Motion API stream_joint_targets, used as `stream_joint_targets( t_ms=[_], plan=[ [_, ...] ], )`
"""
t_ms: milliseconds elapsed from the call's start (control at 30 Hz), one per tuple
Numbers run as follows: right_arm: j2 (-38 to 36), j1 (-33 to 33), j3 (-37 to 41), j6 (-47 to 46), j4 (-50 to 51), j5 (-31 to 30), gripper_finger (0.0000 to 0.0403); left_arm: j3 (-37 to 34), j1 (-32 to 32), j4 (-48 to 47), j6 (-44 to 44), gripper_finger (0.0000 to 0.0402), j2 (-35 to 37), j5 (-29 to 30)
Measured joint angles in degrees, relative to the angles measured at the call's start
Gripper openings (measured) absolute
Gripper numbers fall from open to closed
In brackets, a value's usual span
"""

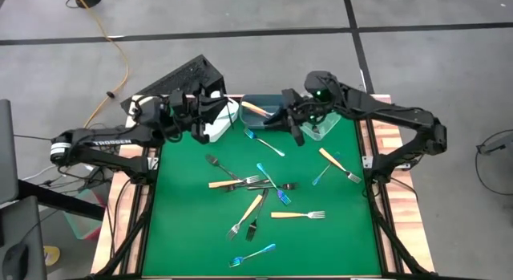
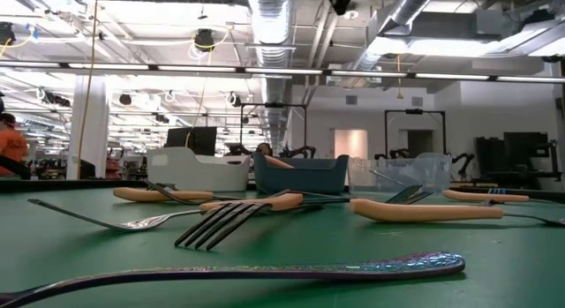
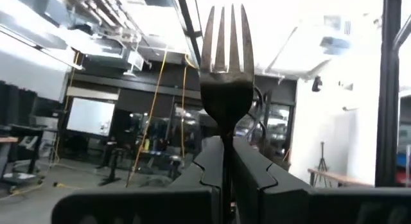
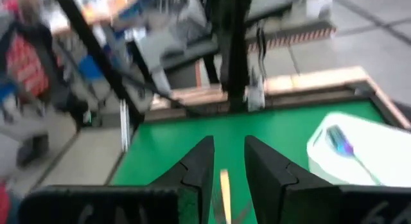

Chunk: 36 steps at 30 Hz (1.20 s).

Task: Sort silverware by color (type)
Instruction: Put the black fork into the transparent bin

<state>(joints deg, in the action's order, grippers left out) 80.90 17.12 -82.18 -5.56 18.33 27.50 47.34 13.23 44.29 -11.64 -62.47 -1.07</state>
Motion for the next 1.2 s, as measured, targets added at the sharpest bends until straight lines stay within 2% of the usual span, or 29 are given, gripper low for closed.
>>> stream_joint_targets(
  t_ms=[167, 300, 567, 667, 1000, 1200],
  plan=[
    [1.16, 0.06, 4.15, -6.85, -15.0, -0.33, 0.0104, -2.96, 0.02, 3.41, -2.04, 0.0, -0.72, 0.4],
    [4.46, -0.89, 4.45, -8.09, -19.36, -0.4, 0.0118, -3.37, -0.07, 3.32, -2.65, 0.0, -2.49, 0.34],
    [9.36, -3.27, 4.42, -8.16, -26.26, -0.65, 0.0215, -3.31, -0.46, 3.67, -4.14, 0.0, -5.18, -0.16],
    [10.31, -3.76, 4.38, -9.26, -28.59, -0.65, 0.024, -3.3, -0.76, 3.27, -4.05, 0.0, -5.19, -0.18],
    [10.34, -2.64, 4.38, -10.54, -31.79, -2.77, 0.0248, -3.3, -1.14, 2.82, -4.46, 0.0, -5.42, -0.14],
    [10.34, -2.34, 4.38, -10.54, -31.67, -3.68, 0.0248, -3.28, -1.18, 6.46, -6.34, 0.0, -8.08, -0.47]
  ],
)
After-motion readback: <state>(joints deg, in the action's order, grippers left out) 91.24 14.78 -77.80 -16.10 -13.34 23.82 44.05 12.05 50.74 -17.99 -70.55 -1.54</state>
